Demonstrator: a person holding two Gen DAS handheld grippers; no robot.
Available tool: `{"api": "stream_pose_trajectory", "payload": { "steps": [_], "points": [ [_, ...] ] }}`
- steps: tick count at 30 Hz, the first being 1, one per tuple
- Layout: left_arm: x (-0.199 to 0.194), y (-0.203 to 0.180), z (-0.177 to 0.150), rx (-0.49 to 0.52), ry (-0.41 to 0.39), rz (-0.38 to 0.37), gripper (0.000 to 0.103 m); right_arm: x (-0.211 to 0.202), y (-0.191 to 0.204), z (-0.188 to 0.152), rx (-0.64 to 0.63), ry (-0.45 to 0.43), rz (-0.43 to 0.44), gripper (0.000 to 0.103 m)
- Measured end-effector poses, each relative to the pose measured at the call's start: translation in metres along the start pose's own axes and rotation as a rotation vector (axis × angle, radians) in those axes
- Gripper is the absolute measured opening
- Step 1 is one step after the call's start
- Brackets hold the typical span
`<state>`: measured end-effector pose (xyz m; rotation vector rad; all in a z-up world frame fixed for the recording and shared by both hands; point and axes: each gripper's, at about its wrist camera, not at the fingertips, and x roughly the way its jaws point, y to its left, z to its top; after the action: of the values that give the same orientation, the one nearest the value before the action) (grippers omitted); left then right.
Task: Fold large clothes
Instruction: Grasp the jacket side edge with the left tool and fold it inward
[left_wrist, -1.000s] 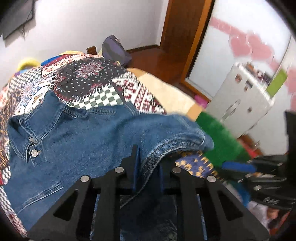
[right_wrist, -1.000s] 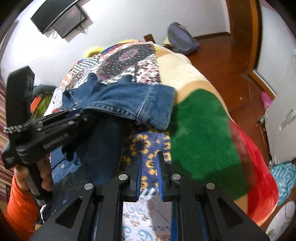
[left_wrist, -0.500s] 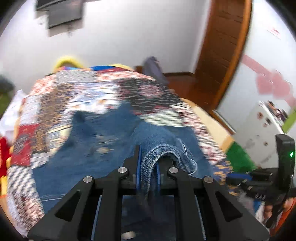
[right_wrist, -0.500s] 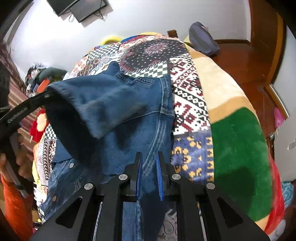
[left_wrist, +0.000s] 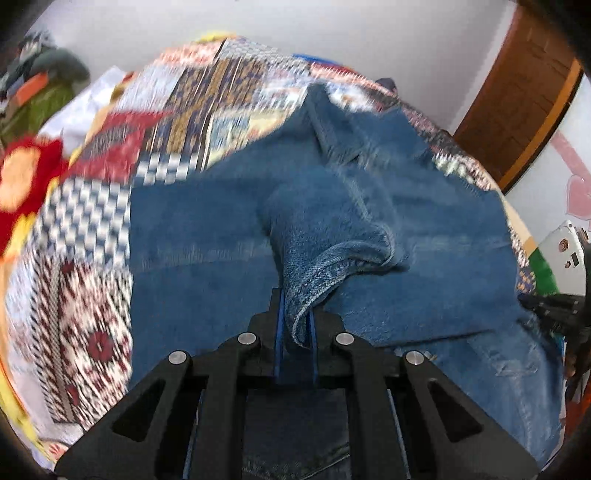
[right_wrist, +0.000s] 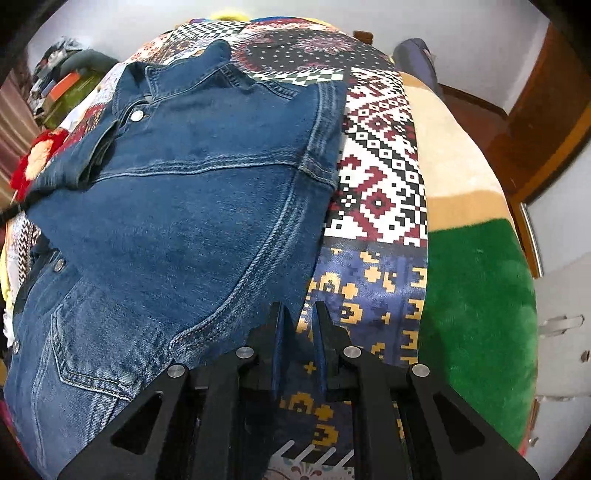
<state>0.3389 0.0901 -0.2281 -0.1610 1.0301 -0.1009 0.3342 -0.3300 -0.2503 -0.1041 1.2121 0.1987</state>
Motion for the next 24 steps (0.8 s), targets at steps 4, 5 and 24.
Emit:
{"api": "stream_pose_trajectory", "payload": {
  "steps": [4, 5, 24],
  "points": [
    [0.006, 0.017, -0.019, -0.068, 0.007, -0.031, 0.020, 0.000, 0.004, 0.001, -0.015, 0.009, -0.039, 0.011],
    [0.005, 0.020, -0.021, -0.080, 0.003, -0.040, 0.021, 0.000, 0.008, 0.002, -0.020, 0.010, -0.048, 0.011],
    [-0.020, -0.042, 0.011, 0.254, -0.041, 0.140, 0.103, -0.030, 0.018, 0.042, -0.010, -0.079, 0.020, 0.011]
  ]
}}
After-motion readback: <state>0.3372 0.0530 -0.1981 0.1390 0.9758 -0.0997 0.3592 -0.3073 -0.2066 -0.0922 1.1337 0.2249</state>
